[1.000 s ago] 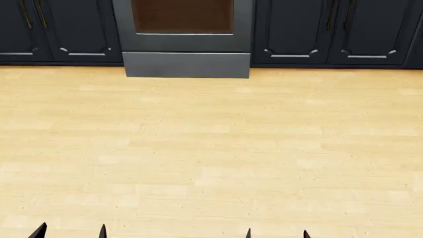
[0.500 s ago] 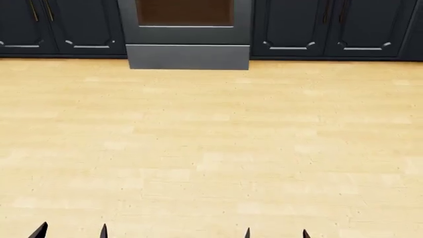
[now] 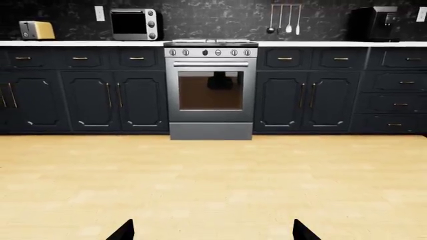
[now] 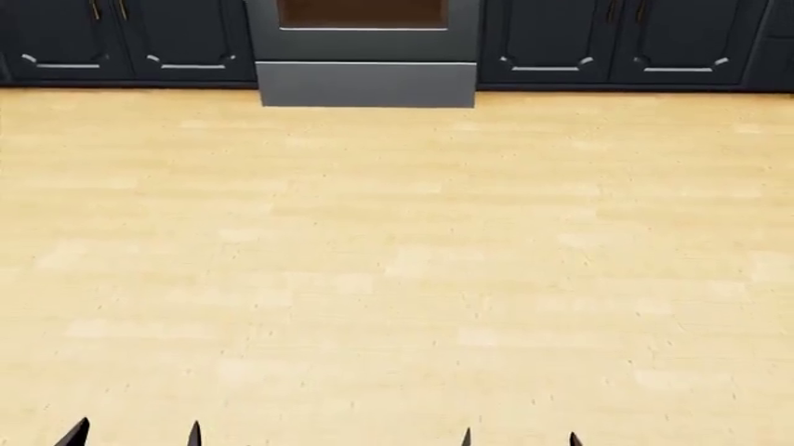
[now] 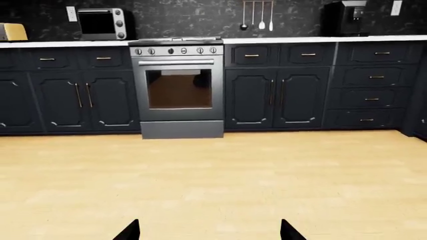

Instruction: Place the cup inside the bowl on the dining table and move the bowl to any counter.

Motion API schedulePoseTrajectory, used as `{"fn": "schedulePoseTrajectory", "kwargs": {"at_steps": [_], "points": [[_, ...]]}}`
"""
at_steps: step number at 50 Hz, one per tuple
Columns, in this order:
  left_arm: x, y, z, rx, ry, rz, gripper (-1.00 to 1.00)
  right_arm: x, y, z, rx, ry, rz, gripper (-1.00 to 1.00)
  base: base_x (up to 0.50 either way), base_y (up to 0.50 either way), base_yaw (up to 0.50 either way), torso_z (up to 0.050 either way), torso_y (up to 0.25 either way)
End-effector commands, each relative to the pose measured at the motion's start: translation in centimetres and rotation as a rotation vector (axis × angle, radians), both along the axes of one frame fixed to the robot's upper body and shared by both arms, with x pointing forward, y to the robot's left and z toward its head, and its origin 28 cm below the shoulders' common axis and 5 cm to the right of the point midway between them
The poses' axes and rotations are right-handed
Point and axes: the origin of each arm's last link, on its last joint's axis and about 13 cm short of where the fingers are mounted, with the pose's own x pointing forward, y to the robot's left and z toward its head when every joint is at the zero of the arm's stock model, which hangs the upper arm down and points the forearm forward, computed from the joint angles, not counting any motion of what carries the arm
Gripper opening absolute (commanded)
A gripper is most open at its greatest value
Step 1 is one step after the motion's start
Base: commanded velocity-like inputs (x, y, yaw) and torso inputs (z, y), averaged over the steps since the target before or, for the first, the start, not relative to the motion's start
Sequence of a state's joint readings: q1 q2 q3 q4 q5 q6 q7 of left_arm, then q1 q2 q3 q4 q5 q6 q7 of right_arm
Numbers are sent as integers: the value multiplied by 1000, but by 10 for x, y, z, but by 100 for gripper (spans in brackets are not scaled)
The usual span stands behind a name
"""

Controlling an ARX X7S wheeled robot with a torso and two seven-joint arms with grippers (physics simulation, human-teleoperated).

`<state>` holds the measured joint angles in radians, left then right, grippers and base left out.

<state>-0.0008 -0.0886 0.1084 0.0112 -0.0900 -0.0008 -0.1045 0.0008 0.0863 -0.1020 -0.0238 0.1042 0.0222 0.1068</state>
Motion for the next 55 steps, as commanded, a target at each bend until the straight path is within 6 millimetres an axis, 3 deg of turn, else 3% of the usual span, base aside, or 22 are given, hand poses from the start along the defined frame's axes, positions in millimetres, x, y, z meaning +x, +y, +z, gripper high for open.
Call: {"fn": "schedulePoseTrajectory", "kwargs": {"at_steps": [1,55], "points": [[0,0,0,-2,-1,-3,100,0,0,0,6,6,4,100,-500,0,0,0,0],[0,1,2,22,-29,4,100,0,1,0,-6,3,17,100,-500,0,0,0,0]]}}
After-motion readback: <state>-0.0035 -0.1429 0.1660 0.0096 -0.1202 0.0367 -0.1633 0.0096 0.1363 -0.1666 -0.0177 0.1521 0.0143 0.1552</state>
